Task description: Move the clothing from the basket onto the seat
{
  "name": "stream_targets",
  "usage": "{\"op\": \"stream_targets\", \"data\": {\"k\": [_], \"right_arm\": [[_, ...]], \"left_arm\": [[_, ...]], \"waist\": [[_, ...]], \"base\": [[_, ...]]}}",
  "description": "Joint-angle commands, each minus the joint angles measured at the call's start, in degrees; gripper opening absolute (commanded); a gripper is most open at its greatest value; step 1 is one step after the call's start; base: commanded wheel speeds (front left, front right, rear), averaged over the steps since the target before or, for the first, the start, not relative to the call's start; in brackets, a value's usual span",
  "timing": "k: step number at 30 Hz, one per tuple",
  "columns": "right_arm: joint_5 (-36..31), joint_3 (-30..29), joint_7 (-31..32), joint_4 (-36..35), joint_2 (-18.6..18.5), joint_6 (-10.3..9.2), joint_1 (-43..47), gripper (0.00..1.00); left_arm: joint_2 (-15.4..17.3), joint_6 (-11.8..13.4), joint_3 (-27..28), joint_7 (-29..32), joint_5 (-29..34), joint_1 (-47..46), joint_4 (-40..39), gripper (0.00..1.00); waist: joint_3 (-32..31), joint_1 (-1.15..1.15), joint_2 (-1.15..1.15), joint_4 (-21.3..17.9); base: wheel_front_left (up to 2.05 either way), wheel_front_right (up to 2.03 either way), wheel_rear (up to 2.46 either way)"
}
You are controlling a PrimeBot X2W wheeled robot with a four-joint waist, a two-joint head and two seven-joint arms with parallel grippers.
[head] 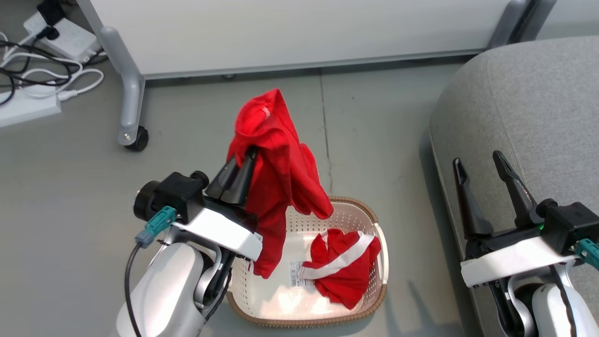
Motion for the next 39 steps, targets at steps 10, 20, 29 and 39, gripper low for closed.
{"op": "stream_targets", "data": {"k": [10, 20, 29, 39], "right_arm": [[0.7, -0.2, 1.1, -0.2, -0.3, 0.13, 4.3, 1.0], [1.3, 0.5, 2.0, -0.4, -0.3, 0.13, 8.2, 1.0], [2.0, 0.0, 2.3, -1.2, -0.3, 0.13, 10.0, 1.0], [2.1, 0.0, 2.3, -1.6, -0.3, 0.13, 10.1, 1.0]], "left_arm": [[0.1, -1.1, 3.4, -0.3, 0.2, 4.1, -7.0, 0.0], [0.9, -0.4, 2.7, -0.1, 1.0, 8.5, -8.3, 0.0], [1.2, 0.1, 1.6, 0.4, 0.9, 10.5, -8.9, 0.0], [1.4, 0.5, 1.0, 0.7, 1.0, 10.5, -9.0, 0.0]], "waist": [[-6.4, 0.0, 0.0, -0.1], [-11.1, 0.0, 0.0, -1.3], [-12.3, 0.0, 0.0, -1.7], [-12.2, 0.0, 0.0, -1.9]], "base": [[0.0, 0.0, 0.0], [0.0, 0.0, 0.0], [0.0, 0.0, 0.0], [0.0, 0.0, 0.0]]}}
